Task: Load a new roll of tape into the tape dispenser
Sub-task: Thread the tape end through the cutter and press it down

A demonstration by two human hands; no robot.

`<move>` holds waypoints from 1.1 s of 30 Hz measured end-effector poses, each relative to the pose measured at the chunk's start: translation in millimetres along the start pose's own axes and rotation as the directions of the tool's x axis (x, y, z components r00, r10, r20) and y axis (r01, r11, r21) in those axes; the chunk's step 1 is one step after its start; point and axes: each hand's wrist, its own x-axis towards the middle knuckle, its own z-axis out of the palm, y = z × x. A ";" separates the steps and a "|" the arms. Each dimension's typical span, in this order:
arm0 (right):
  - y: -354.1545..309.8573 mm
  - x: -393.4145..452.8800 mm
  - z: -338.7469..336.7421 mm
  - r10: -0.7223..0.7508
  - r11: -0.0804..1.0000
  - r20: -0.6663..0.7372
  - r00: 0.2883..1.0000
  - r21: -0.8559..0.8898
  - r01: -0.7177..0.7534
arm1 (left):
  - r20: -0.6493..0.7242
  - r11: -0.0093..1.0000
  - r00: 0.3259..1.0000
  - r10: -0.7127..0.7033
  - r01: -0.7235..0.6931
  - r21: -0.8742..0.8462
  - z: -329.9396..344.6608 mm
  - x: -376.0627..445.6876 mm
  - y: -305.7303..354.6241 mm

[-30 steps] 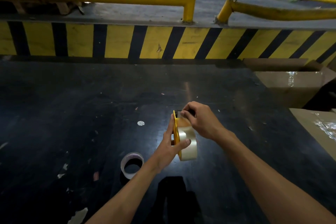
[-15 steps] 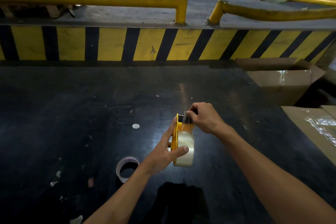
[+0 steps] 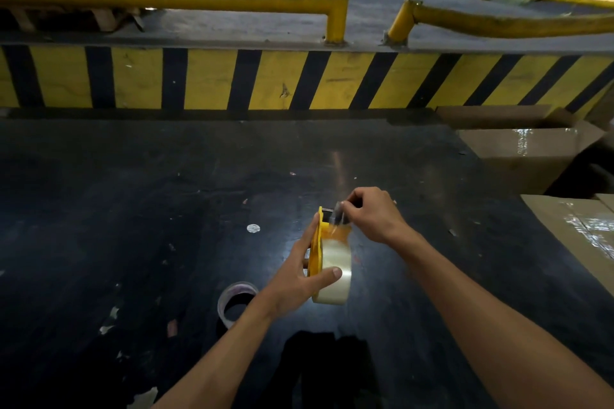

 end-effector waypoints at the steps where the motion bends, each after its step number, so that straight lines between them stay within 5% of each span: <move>1: -0.4 0.2 0.4 -0.008 1.000 0.002 1.000 0.009 0.008 | 0.008 1.000 1.000 -0.001 0.001 0.008 -0.5 -0.8 -0.3; 12: -3.1 4.1 4.3 -0.238 0.970 0.039 0.971 0.061 0.235 | 0.065 0.999 0.998 0.004 -0.006 0.036 -4.6 -8.1 3.1; 17: 2.7 4.3 14.3 -0.379 0.925 -0.032 0.925 -0.055 0.377 | 0.089 0.999 0.996 -0.032 0.031 0.015 -3.2 -12.6 2.1; 23: 13.8 -0.3 14.5 -0.317 0.947 -0.066 0.946 0.025 0.319 | 0.049 0.995 0.998 -0.029 0.034 -0.094 1.2 -21.1 -4.0; 33: 24.6 -6.1 3.8 -0.204 0.967 0.065 0.977 0.168 0.191 | 0.122 0.999 0.992 -0.029 0.034 -0.037 0.7 -22.7 -4.1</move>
